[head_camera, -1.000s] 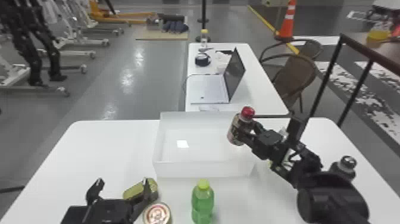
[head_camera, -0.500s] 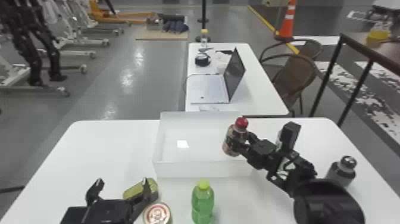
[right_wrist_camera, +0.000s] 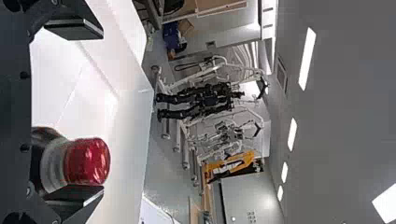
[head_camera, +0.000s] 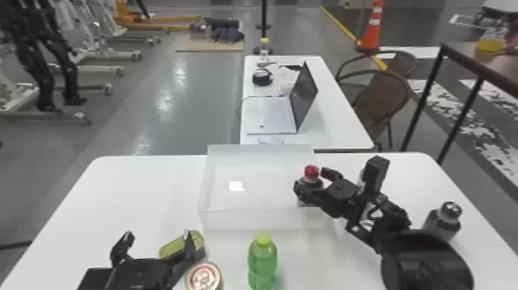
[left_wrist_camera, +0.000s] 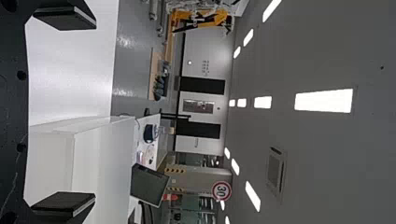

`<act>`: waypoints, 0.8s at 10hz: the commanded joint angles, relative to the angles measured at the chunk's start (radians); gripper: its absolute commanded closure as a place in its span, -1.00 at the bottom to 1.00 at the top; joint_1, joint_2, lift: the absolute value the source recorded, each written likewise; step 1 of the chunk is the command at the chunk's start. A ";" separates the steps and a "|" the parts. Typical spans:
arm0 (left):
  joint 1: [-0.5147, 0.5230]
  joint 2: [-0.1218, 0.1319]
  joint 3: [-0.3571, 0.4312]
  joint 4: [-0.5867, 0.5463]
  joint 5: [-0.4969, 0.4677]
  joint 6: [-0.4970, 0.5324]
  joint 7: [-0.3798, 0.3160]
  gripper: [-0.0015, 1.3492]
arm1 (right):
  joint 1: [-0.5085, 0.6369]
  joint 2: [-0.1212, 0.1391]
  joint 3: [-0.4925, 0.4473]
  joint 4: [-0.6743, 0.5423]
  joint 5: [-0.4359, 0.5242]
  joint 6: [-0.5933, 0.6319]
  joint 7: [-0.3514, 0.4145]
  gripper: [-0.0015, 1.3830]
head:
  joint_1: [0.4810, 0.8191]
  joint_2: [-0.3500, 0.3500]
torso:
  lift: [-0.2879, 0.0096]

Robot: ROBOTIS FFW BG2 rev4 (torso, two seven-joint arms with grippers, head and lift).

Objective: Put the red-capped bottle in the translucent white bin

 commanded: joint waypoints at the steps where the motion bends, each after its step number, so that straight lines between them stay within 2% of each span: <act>1: 0.001 0.000 0.000 0.000 0.001 0.000 0.000 -0.97 | -0.001 -0.001 0.000 -0.002 0.000 0.000 0.000 -0.84 | -0.60 0.00 | 0.26; 6: 0.001 0.000 0.000 0.000 0.001 0.000 0.000 -0.97 | -0.002 -0.004 -0.002 -0.005 0.000 -0.002 -0.002 -0.85 | -0.60 0.00 | 0.26; 8: 0.004 0.002 0.002 -0.003 0.002 -0.002 0.000 -0.97 | 0.021 -0.004 -0.011 -0.052 0.032 -0.035 -0.026 -0.84 | -0.60 0.00 | 0.26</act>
